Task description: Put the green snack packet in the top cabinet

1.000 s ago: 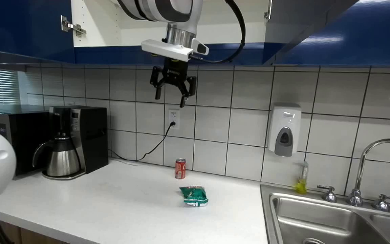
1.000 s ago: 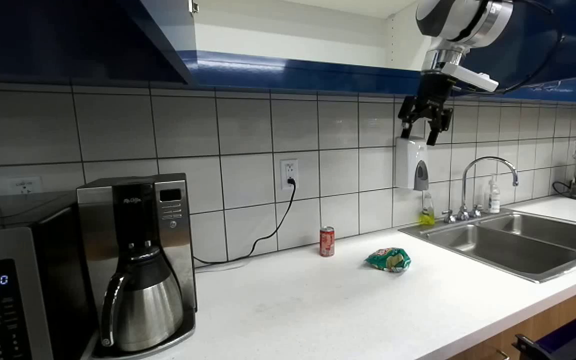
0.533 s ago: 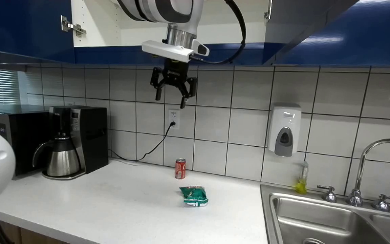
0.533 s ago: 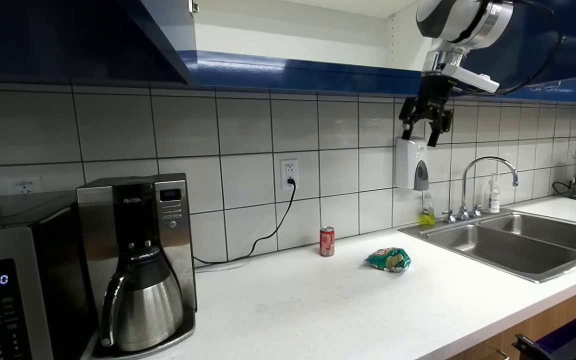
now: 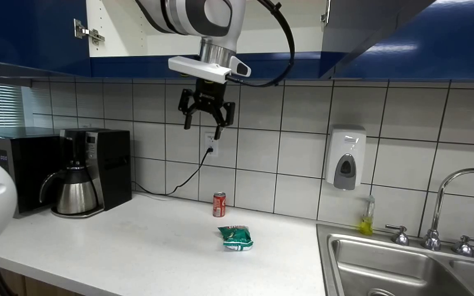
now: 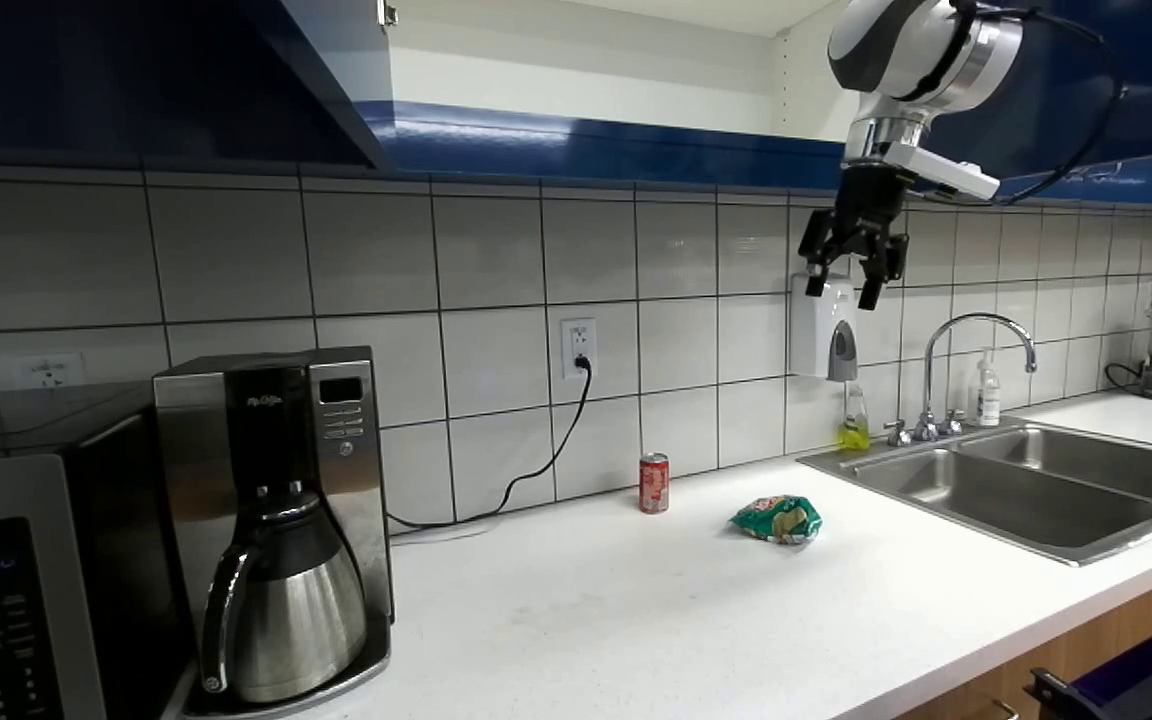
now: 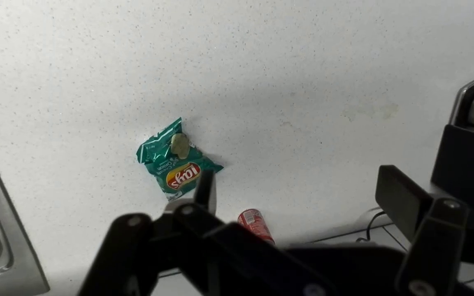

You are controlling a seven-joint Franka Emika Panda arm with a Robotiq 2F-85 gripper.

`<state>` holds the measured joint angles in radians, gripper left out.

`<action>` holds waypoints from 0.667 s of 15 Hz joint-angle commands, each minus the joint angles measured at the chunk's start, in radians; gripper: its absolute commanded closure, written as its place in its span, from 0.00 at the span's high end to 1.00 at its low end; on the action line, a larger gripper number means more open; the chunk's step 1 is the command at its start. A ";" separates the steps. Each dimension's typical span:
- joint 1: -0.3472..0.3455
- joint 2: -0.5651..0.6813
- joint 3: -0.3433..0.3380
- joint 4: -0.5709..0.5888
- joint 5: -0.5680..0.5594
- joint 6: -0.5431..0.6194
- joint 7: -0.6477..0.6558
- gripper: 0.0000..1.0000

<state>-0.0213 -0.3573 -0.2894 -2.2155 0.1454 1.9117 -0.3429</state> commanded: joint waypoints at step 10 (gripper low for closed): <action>-0.072 -0.175 0.081 -0.148 -0.056 -0.092 0.112 1.00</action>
<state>-0.0504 -0.4791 -0.2327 -2.3113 0.1191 1.8382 -0.2724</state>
